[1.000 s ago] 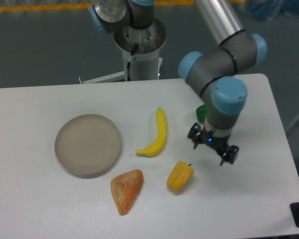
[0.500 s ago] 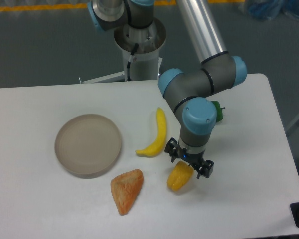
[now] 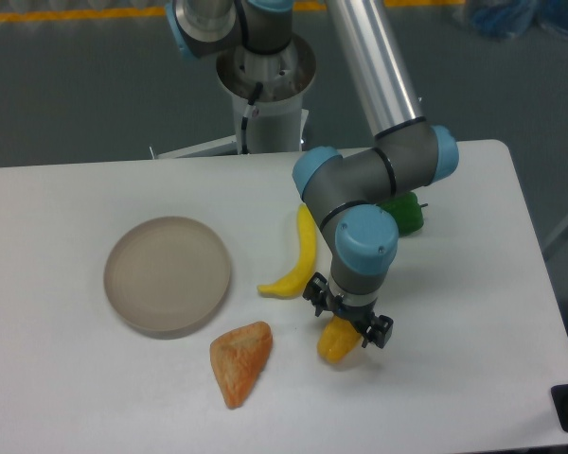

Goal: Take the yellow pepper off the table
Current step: 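Lift the yellow pepper up off the table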

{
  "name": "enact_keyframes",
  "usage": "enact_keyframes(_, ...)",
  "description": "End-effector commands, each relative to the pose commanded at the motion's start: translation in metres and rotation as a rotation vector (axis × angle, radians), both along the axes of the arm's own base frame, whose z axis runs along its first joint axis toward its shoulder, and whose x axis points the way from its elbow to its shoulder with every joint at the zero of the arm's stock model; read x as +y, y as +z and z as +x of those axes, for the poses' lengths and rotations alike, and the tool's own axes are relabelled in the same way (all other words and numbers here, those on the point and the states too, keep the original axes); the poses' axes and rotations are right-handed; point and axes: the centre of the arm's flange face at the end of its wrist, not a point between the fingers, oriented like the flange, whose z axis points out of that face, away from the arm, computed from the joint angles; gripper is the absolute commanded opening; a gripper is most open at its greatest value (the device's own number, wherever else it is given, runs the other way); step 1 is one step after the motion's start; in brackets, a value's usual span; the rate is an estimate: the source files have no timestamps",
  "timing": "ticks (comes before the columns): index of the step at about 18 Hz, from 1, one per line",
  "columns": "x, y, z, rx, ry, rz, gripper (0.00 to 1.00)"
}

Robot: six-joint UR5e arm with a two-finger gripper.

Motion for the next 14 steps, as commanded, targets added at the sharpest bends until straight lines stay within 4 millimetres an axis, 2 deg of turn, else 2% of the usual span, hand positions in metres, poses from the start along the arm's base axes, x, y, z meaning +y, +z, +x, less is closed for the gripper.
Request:
enact_keyframes(2, 0.0, 0.001, 0.0, 0.001, 0.002, 0.001, 0.39)
enact_keyframes(5, -0.001, 0.014, -0.002, 0.017, 0.003, 0.014, 0.14)
enact_keyframes(8, -0.01, 0.038, -0.014, 0.042, 0.019, 0.038, 0.06)
enact_keyframes(10, -0.022, 0.054, -0.031, 0.052, 0.039, 0.054, 0.06)
enact_keyframes(12, -0.045, 0.074, -0.065, 0.076, 0.038, 0.072, 0.06)
enact_keyframes(14, -0.071, 0.09, -0.104, 0.094, -0.012, 0.063, 0.0)
